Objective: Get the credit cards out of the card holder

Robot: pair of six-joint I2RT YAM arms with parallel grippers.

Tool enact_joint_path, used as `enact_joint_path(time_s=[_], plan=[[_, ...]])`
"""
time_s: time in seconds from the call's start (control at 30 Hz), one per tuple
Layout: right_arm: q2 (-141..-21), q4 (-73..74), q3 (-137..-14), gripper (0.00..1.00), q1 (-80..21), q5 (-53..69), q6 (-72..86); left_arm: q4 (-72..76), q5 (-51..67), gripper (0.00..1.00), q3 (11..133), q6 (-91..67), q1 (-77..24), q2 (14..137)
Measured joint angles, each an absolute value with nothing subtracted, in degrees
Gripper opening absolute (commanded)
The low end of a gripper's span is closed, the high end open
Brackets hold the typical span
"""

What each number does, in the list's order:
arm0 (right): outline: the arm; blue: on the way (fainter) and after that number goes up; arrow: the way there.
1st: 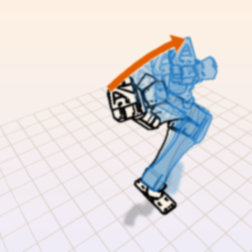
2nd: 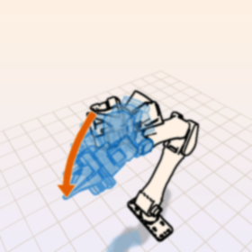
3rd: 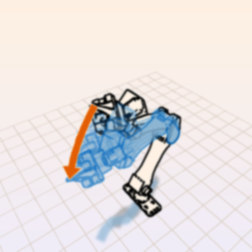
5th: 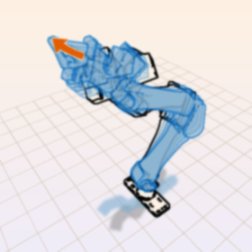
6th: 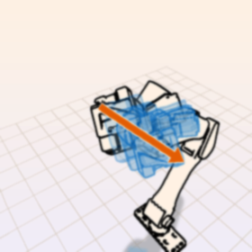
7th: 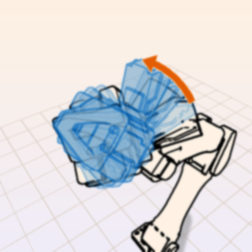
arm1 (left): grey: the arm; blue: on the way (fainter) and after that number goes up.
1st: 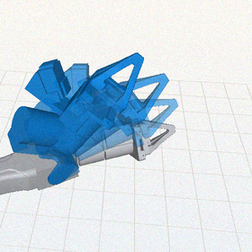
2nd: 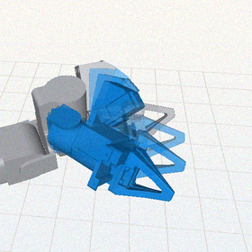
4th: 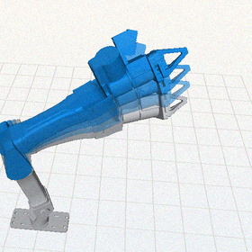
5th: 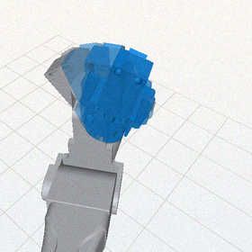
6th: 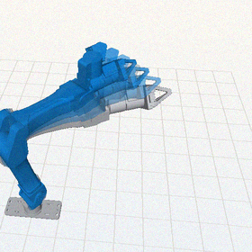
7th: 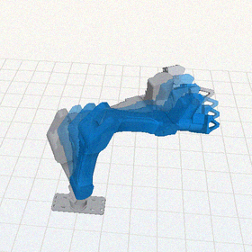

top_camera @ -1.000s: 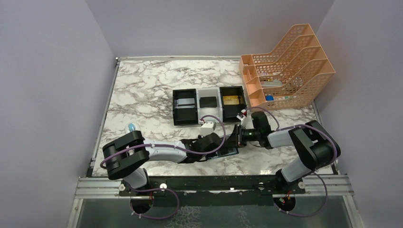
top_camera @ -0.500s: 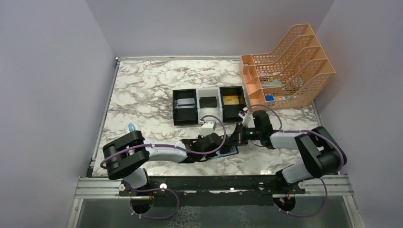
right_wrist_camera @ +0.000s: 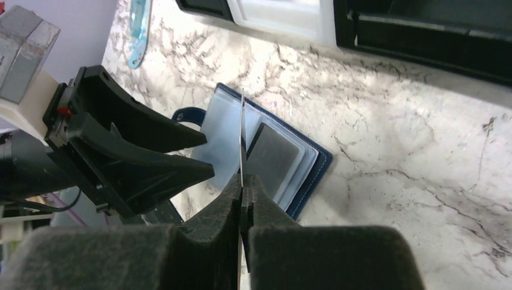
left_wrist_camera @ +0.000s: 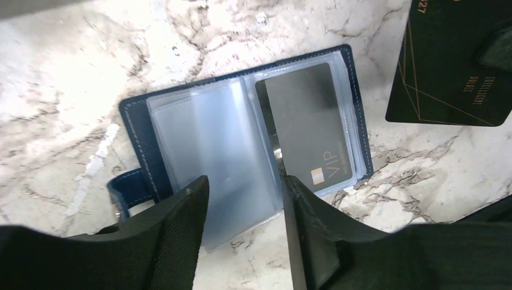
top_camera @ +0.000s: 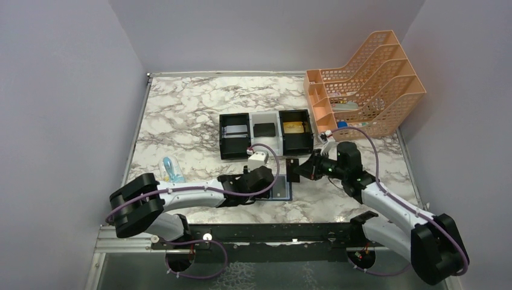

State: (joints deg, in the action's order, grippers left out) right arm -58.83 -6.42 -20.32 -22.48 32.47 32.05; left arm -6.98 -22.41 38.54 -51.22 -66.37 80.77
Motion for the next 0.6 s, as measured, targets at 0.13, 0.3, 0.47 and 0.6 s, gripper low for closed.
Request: enact_joint_path(time_s=[0.13,0.3,0.47,0.6], plan=[[-52.5,-6.9,-18.9,0.01,-22.5,31.3,31.0,-8.9,-22.4,0.71,38.5,-48.6,-65.1,76.6],[-46.7,-9.7,-18.3,0.01,-22.5,29.7,28.3,-11.5,-20.5,0.83,38.5,-44.7,-59.6,69.2],[-48.6,-11.2,-20.0,0.01,-23.4,27.0,24.5,-15.0,-18.6,0.99,38.4,-42.0,-49.8,60.4],[-55.0,-10.3,-26.0,0.01,-29.2,21.6,17.9,-20.4,-19.1,0.99,38.7,-40.6,-44.1,54.1]])
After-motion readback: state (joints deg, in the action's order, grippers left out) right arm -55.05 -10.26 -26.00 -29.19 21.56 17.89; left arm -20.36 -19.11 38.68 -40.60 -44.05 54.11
